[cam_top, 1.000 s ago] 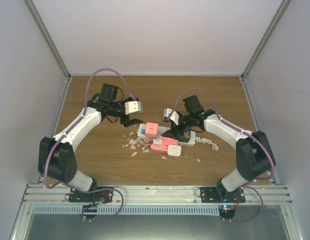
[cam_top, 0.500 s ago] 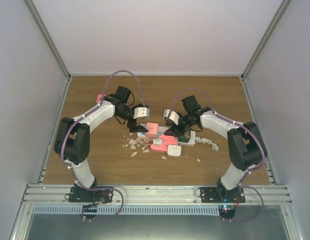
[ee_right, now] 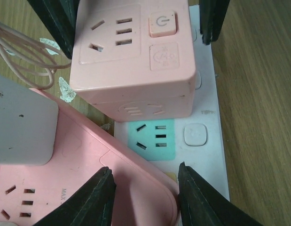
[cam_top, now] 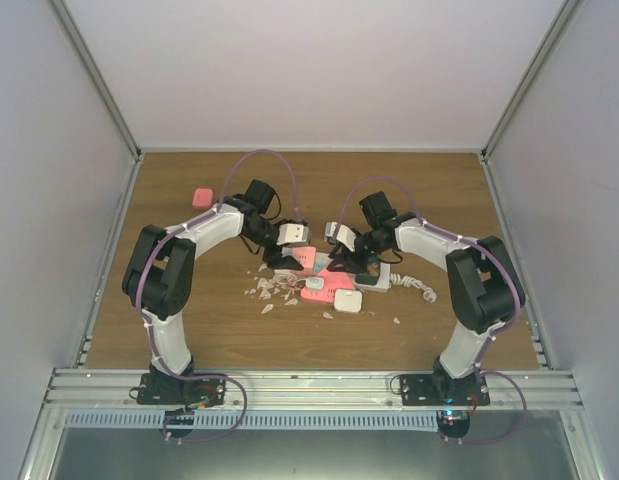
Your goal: Pull the plug off the socket
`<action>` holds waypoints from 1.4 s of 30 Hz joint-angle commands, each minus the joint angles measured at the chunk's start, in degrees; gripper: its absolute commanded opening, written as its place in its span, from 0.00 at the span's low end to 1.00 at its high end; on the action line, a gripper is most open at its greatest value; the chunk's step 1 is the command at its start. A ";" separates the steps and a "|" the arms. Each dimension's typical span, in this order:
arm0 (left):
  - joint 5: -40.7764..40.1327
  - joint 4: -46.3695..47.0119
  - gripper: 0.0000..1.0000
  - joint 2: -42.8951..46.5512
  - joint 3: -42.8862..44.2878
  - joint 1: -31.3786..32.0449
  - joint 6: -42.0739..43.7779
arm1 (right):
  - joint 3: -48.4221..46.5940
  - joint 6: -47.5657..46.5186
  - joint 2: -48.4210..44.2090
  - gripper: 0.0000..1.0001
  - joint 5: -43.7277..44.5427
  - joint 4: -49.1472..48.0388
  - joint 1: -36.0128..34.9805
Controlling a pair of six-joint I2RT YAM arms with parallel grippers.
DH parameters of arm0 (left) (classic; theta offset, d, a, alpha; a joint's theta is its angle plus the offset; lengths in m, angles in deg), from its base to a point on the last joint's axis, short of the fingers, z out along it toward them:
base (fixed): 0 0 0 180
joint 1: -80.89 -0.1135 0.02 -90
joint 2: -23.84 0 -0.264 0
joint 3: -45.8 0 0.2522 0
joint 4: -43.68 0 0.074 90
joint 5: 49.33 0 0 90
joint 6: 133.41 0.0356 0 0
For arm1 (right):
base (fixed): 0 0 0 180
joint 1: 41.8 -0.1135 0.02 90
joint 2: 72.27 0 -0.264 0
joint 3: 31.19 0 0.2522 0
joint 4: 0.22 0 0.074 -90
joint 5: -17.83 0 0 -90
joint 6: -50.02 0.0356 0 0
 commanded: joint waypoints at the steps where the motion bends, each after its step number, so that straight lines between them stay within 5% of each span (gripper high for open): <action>1: 0.58 3.24 0.69 -0.57 -0.74 0.84 0.33 | -0.39 -1.39 3.09 0.37 4.46 -0.19 0.30; 6: 2.43 4.22 0.49 1.21 -1.18 0.66 -0.18 | 0.47 -2.73 3.56 0.34 5.69 -0.49 0.28; 15: 10.09 2.10 0.33 3.25 1.17 -0.28 -2.89 | 2.24 -4.09 3.67 0.32 7.88 -1.25 0.28; 42: 9.42 -1.66 0.23 8.11 3.81 -6.23 -0.55 | 3.85 -3.65 0.02 0.36 9.06 -3.72 -1.31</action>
